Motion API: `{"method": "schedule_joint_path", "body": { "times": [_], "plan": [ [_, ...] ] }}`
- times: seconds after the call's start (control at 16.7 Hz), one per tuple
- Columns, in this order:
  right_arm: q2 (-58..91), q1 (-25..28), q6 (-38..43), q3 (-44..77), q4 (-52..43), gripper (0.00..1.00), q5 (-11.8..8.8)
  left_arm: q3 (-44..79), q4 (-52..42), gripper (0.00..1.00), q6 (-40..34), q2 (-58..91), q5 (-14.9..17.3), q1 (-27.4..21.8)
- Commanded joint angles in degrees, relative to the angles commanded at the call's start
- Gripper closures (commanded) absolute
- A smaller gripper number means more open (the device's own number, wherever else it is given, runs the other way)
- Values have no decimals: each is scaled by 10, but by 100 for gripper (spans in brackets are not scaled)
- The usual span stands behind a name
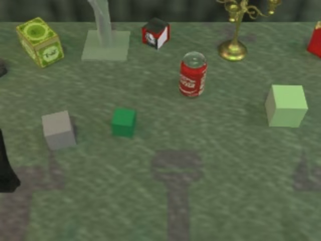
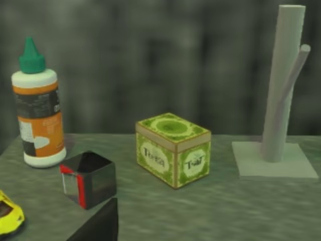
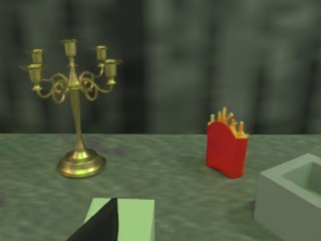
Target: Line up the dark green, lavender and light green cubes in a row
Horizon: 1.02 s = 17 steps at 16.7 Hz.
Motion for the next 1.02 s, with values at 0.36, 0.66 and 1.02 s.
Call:
{"method": "schedule_joint_path", "body": {
  "times": [0.36,0.66,1.02],
  "plan": [
    [0,0,0,0,0,0,0,59,-37,0,-9,58,0,-14],
    [0,0,0,0,0,0,0,252,-158,0,-35,265,1,-58],
    [0,0,0,0,0,0,0,568,-365,0,-78,650,3,-128]
  ]
}}
